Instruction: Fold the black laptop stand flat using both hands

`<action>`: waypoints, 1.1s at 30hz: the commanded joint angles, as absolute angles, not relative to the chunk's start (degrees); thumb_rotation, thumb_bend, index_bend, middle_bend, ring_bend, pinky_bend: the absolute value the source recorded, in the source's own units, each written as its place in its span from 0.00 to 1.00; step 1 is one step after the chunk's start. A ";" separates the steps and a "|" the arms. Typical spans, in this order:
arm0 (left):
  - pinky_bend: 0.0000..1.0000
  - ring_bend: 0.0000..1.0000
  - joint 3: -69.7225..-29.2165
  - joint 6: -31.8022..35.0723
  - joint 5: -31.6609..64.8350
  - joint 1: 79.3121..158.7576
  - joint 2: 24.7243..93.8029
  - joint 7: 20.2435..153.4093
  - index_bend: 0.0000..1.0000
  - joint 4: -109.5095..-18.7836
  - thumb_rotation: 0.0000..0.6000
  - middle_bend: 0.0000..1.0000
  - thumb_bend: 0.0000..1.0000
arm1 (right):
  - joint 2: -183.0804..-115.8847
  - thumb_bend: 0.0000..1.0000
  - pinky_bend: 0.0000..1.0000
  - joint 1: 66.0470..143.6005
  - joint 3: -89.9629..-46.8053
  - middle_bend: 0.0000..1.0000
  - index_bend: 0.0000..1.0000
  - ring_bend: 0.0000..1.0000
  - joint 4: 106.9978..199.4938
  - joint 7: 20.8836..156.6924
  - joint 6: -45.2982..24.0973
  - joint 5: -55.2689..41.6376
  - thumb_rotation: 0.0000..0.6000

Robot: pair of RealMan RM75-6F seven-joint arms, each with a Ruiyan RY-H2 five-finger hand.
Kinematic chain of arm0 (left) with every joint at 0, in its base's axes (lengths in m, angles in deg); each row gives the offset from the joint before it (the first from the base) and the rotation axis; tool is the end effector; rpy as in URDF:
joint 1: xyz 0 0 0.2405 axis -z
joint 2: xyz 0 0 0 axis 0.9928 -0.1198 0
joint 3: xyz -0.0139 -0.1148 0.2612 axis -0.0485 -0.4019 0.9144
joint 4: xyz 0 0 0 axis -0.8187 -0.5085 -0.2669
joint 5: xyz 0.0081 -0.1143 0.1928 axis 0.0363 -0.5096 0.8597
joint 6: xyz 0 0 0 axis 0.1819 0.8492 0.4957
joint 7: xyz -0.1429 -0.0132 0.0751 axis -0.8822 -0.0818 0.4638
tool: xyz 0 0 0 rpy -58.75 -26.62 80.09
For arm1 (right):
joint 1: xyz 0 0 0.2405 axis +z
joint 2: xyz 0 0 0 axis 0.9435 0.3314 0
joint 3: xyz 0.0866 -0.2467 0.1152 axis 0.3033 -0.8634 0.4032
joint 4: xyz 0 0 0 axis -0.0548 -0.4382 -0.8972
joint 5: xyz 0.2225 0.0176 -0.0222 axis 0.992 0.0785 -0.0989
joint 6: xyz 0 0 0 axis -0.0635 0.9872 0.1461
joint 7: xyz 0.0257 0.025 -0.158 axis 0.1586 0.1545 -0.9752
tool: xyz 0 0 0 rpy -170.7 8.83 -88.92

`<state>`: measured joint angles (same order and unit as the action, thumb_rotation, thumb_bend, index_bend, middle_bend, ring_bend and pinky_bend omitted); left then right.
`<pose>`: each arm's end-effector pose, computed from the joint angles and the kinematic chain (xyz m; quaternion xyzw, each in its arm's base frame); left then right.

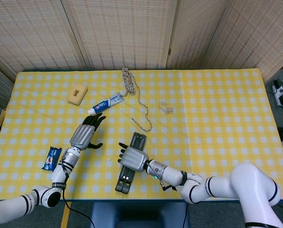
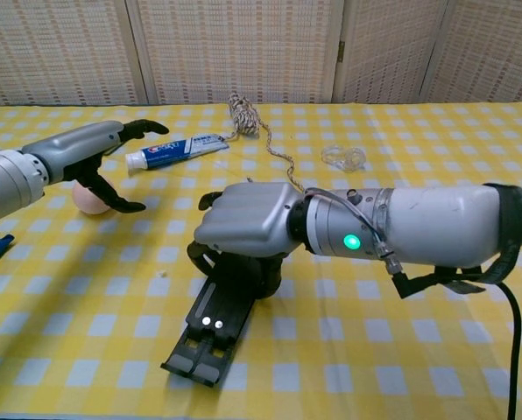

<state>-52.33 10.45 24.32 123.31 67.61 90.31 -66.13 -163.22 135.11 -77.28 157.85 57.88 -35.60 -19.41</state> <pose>-0.1975 0.4002 -0.0328 -0.6909 -0.4290 -0.4120 0.4110 -0.0477 -0.3474 -0.1395 0.9321 -0.0785 0.2723 0.2257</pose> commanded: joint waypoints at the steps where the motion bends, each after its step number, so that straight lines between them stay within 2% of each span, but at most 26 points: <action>1: 0.00 0.00 -52.34 10.36 24.30 123.34 67.54 90.69 0.00 -66.34 1.00 0.00 0.24 | -162.99 0.27 0.07 134.68 -77.40 0.41 0.46 0.26 157.59 58.28 -35.40 -19.75 1.00; 2: 0.00 0.00 -52.39 10.27 24.27 123.32 67.47 90.79 0.00 -66.48 1.00 0.00 0.24 | -162.82 0.27 0.07 134.53 -77.41 0.39 0.43 0.24 157.67 58.10 -35.38 -19.56 1.00; 3: 0.00 0.00 -52.46 10.18 24.22 123.29 67.38 90.87 0.00 -66.66 1.00 0.00 0.24 | -162.55 0.27 0.07 134.33 -77.38 0.34 0.36 0.21 157.93 57.91 -35.39 -19.13 1.00; 5: 0.00 0.00 -52.57 9.85 24.16 123.19 67.05 91.24 0.00 -67.08 1.00 0.00 0.24 | -161.67 0.27 0.04 133.65 -77.10 0.19 0.14 0.13 159.17 57.28 -35.19 -17.26 1.00; 6: 0.00 0.00 -52.61 9.58 24.18 123.10 66.83 91.49 0.00 -67.36 1.00 0.00 0.24 | -160.95 0.27 0.02 133.19 -76.85 0.12 0.05 0.09 160.34 56.83 -34.69 -16.21 1.00; 7: 0.00 0.00 -52.62 9.24 24.32 123.02 66.70 91.70 0.00 -67.51 1.00 0.00 0.24 | -160.36 0.27 0.01 132.77 -76.69 0.07 0.01 0.07 161.19 56.39 -34.02 -15.56 1.00; 10: 0.00 0.00 -52.55 7.52 25.08 122.55 66.35 92.57 0.00 -67.69 1.00 0.00 0.24 | -157.94 0.27 0.01 130.86 -76.42 0.03 0.00 0.06 164.30 54.83 -30.69 -14.00 1.00; 18: 0.00 0.00 -52.97 3.70 23.64 120.07 62.33 96.19 0.00 -72.97 1.00 0.00 0.28 | -149.11 0.27 0.01 121.22 -76.93 0.03 0.00 0.06 173.99 55.47 -16.07 -13.32 1.00; 22: 0.00 0.00 -52.60 -0.79 24.28 117.52 59.05 98.71 0.00 -76.49 1.00 0.00 0.29 | -142.98 0.27 0.02 115.08 -78.53 0.04 0.00 0.07 178.91 56.95 -8.39 -14.75 1.00; 26: 0.00 0.00 -52.20 -3.24 25.09 115.99 57.50 99.37 0.00 -77.76 1.00 0.00 0.29 | -140.00 0.27 0.02 111.87 -79.57 0.04 0.00 0.08 180.39 58.47 -4.71 -16.48 1.00; 29: 0.00 0.00 -50.55 -8.57 27.05 112.15 54.67 99.95 0.00 -79.18 1.00 0.00 0.29 | -134.77 0.27 0.02 104.96 -82.01 0.05 0.00 0.08 182.62 61.75 2.98 -18.48 1.00; 33: 0.00 0.00 -48.38 -12.71 28.69 108.27 52.30 100.40 0.00 -80.83 1.00 0.00 0.29 | -131.49 0.27 0.02 99.33 -84.03 0.04 0.00 0.06 182.78 65.62 7.17 -19.69 1.00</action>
